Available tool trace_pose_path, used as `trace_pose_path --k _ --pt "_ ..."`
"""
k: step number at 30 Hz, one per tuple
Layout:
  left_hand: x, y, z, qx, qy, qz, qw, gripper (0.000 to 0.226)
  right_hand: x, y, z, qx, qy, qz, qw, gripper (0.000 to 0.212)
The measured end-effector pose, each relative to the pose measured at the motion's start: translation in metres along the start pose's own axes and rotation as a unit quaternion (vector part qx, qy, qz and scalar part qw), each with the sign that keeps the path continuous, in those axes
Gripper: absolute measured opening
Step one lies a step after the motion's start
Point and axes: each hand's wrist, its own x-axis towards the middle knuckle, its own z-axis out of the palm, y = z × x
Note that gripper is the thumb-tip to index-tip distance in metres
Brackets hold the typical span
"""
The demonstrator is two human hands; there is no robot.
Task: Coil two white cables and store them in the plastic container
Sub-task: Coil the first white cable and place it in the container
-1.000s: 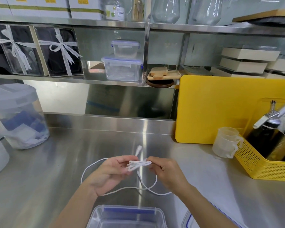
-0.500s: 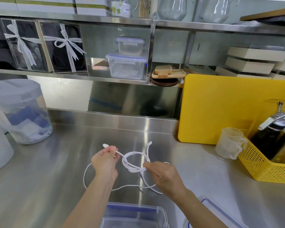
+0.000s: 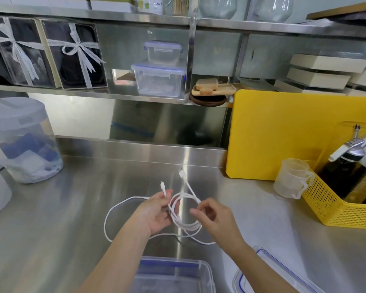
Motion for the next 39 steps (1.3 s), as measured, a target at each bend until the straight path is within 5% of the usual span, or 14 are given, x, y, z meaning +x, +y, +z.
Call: trace_pose_path --k 3,7,10,15,17,20,24,27,31,35,39 --pt "-0.003 0.001 0.006 0.051 -0.001 0.046 0.998 0.009 0.005 -0.001 0.004 -0.134 0.027 0.020 0.990 0.010" --pt "-0.011 0.002 0.017 0.138 0.015 0.125 0.982 0.017 0.004 -0.006 0.010 -0.314 0.026 -0.090 0.945 0.069" --pt "-0.015 -0.002 0.024 0.222 0.007 0.187 0.957 0.026 0.003 -0.010 0.012 -0.394 0.081 -0.128 0.906 0.078" --pt "-0.020 -0.005 0.028 0.362 -0.076 0.213 0.904 0.006 0.004 -0.008 0.010 -0.380 0.071 -0.100 0.917 0.050" --pt "-0.018 -0.010 0.026 0.450 -0.056 0.251 0.855 0.018 0.009 -0.009 0.007 -0.350 0.015 -0.062 0.935 0.024" --pt "-0.015 -0.015 0.021 0.549 -0.019 0.312 0.775 0.016 0.014 -0.003 0.003 -0.208 -0.038 -0.004 0.977 0.018" --pt "-0.012 -0.016 0.013 0.544 -0.105 0.224 0.802 0.007 0.016 0.002 -0.009 0.035 -0.077 0.066 0.994 0.019" --pt "-0.012 -0.016 0.016 0.500 -0.091 0.249 0.824 0.014 0.014 0.007 -0.010 0.097 -0.064 0.064 0.991 0.033" --pt "-0.008 -0.014 0.011 0.402 -0.087 0.226 0.883 0.013 0.011 0.008 -0.006 -0.105 -0.029 -0.059 0.992 0.042" --pt "-0.009 -0.014 0.006 0.309 -0.110 0.161 0.931 0.009 0.014 0.001 -0.007 -0.352 -0.029 -0.249 0.902 0.032" --pt "-0.014 -0.012 0.003 0.279 -0.138 0.144 0.939 0.019 0.018 0.004 -0.006 -0.383 -0.017 -0.342 0.858 0.025"
